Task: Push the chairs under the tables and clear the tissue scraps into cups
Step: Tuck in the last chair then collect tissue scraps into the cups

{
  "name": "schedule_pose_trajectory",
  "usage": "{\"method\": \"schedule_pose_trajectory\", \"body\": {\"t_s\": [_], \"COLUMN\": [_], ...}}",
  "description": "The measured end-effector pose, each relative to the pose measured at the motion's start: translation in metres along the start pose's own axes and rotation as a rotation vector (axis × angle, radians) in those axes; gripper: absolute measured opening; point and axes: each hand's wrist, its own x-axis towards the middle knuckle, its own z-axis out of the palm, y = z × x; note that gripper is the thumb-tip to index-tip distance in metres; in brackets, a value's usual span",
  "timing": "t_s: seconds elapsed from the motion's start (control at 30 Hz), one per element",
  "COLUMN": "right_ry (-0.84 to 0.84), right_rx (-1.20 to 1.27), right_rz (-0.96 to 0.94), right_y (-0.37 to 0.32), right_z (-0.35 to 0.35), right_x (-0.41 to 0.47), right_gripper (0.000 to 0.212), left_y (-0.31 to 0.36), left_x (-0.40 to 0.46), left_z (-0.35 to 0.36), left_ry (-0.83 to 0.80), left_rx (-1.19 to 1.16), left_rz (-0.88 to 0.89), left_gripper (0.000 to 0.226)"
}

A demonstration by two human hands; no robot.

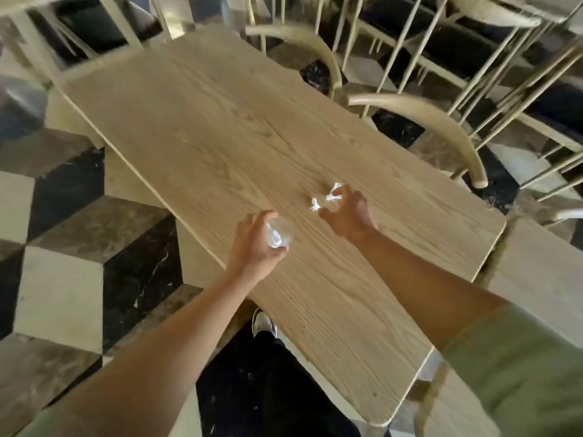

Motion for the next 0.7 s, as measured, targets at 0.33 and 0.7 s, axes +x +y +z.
{"method": "schedule_pose_trajectory", "body": {"t_s": [0.33,0.7], "right_ry": [-0.149,-0.114], "right_rx": [-0.142,0.433], "right_rz": [0.035,-0.051], "right_y": [0.001,-0.308], "right_z": [0.069,0.179], "right_x": [0.083,0.175], "right_gripper": [0.003,0.011], "left_y": [-0.057,-0.17], "left_x": [0.147,0.273], "left_z": [-0.048,-0.188], "left_ry": [-0.163,-0.18], "left_rx": [-0.004,-0.083], "left_rz": [0.009,-0.008], "left_gripper": [0.072,0.058]}}
